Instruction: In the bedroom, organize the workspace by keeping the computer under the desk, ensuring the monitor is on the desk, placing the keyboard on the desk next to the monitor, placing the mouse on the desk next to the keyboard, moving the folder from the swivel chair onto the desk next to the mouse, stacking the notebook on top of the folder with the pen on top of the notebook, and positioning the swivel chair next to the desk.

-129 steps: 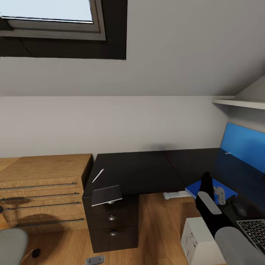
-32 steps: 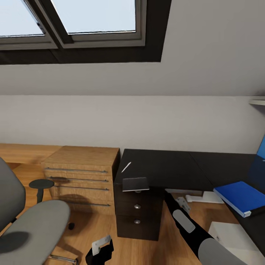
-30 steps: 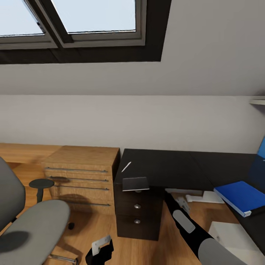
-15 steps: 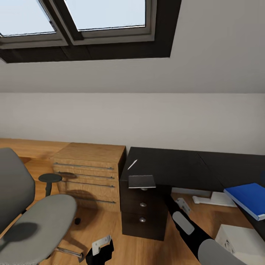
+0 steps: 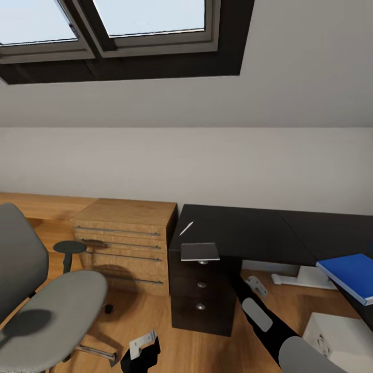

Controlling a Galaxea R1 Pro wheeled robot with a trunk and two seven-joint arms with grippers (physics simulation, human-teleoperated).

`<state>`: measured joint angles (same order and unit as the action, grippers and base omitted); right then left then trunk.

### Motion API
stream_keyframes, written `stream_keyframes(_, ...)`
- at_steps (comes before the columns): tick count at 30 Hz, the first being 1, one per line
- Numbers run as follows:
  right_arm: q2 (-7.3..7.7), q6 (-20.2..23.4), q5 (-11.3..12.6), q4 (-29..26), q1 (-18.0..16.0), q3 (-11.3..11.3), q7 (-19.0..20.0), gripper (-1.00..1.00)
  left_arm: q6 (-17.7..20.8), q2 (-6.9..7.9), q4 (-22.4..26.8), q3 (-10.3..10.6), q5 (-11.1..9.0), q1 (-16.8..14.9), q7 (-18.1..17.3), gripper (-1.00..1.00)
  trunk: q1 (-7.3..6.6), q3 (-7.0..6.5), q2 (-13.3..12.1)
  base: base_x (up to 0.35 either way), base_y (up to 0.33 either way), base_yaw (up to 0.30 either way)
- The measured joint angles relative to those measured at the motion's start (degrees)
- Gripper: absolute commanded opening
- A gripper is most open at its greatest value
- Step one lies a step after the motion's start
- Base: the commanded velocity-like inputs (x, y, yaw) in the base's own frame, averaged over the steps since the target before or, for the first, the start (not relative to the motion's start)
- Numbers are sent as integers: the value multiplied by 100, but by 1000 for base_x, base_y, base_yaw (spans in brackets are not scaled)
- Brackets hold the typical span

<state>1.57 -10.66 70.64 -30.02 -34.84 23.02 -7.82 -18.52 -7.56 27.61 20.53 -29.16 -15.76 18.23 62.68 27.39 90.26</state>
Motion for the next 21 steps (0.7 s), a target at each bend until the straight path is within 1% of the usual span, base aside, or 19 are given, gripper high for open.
stream_keyframes(1, -6, 2, 9, 22, 0, -4, 105, 100, 0, 1, 0, -1, 0, 0, 0, 100, 22, 18, 40, 0, 0, 18)
stream_keyframes(4, -7, 1, 9, 30, -1, -5, 114, 100, 0, 2, 2, -1, -1, 1, 1, 100, 88, 72, 161, 0, 0, 114)
stream_keyframes(8, -2, 3, 9, 35, -1, -5, 122, 100, -7, 4, 2, -1, 6, 1, 0, 100, 176, 144, 321, 0, 0, 204)
stream_keyframes(16, 12, 8, -17, 31, 0, -13, 144, 100, -7, 4, 12, 7, 9, 0, 1, 100, 352, 287, 642, 0, 0, 24)
stream_keyframes(19, 6, 23, -10, 38, 0, -9, 251, 100, 10, 17, 195, 7, 8, 0, 6, 100, 418, 341, 762, 0, 0, 0)
stream_keyframes(20, -1, 32, 2, 32, 0, -6, 353, 100, 496, 54, 703, -53, 20, -2, 90, 100, 439, 358, 803, 0, 0, 0)
stream_keyframes(21, 0, 35, 6, 30, 0, -8, 373, 100, 700, 59, 853, -94, 10, -1, 135, 100, 462, 377, 843, 0, 0, 0)
